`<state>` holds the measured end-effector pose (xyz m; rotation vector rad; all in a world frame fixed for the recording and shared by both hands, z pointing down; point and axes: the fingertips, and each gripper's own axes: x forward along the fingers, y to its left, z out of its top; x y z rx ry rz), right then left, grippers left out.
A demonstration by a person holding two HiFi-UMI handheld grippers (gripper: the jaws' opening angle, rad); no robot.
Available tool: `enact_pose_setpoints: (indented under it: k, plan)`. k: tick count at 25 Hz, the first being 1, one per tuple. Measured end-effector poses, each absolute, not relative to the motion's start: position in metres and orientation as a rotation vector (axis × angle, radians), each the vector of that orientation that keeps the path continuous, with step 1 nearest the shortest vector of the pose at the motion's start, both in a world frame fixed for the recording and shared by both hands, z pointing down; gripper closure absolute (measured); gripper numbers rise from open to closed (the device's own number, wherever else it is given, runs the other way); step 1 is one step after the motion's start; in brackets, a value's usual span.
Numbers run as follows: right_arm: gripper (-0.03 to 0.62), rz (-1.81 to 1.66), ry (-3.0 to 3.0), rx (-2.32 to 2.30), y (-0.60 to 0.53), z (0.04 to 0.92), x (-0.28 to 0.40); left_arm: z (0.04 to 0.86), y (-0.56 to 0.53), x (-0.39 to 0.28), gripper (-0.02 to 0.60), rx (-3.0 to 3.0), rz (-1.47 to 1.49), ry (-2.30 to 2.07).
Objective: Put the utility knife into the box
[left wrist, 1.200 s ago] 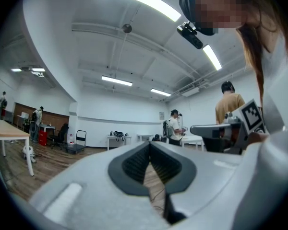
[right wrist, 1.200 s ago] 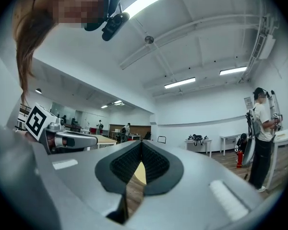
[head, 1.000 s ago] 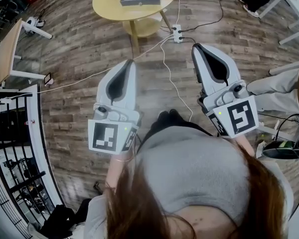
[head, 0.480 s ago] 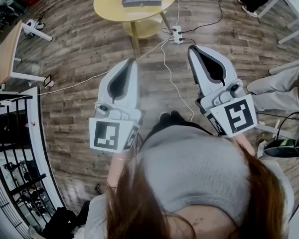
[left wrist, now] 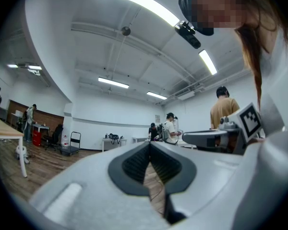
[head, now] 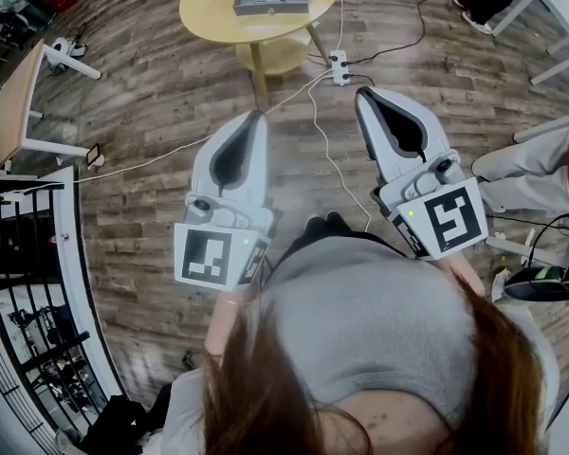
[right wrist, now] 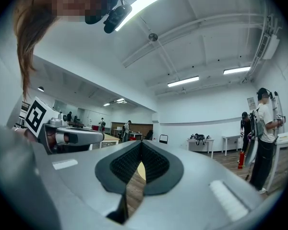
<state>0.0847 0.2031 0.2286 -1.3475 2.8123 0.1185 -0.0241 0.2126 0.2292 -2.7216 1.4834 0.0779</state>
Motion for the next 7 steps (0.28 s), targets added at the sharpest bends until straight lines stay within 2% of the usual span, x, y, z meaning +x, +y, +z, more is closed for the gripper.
enact_pose_setpoints:
  k: [7]
  plan:
    - [0.591, 0.130, 2.806, -1.352, 0.2081, 0.2259, 0.0831, 0.2256, 0.2164, -0.0250, 0.586, -2.707, 0.078, 1.474]
